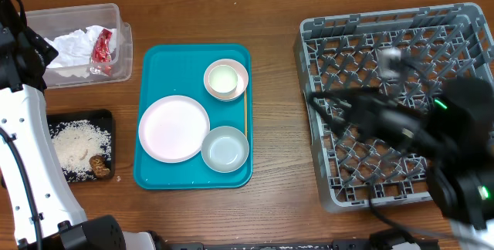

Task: Sort waste into correct bins and load items into the dishwasher
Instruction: 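Reach the right gripper to the white cup on the teal tray and grasp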

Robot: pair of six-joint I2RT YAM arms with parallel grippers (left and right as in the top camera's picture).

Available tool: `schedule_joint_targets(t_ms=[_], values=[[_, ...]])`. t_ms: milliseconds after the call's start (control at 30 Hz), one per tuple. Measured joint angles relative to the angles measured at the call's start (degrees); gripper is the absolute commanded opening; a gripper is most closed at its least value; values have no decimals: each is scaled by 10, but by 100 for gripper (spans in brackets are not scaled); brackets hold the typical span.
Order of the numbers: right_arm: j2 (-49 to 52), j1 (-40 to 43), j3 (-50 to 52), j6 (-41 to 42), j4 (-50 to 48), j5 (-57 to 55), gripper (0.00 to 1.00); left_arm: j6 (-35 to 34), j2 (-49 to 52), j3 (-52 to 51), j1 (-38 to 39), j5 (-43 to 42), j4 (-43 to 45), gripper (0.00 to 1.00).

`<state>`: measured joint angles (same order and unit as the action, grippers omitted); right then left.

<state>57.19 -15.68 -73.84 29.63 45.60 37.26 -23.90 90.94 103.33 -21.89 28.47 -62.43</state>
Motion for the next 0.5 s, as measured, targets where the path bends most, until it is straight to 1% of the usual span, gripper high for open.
schedule_joint_targets(t_ms=[100, 133, 167, 300, 400, 500], values=[[93, -120, -70, -33, 59, -134, 99, 0, 0, 0, 0, 0, 0, 100], [116, -151, -82, -38, 62, -163, 99, 0, 0, 0, 0, 0, 0, 100], [156, -201, -99, -42, 66, -212, 100, 0, 0, 0, 0, 0, 0, 100], [275, -314, -117, -41, 61, -324, 100, 0, 0, 0, 0, 0, 0, 100], [365, -367, -117, -27, 54, -368, 100, 0, 0, 0, 0, 0, 0, 100], [437, -391, -117, -15, 47, -379, 100, 0, 0, 0, 0, 0, 0, 100]])
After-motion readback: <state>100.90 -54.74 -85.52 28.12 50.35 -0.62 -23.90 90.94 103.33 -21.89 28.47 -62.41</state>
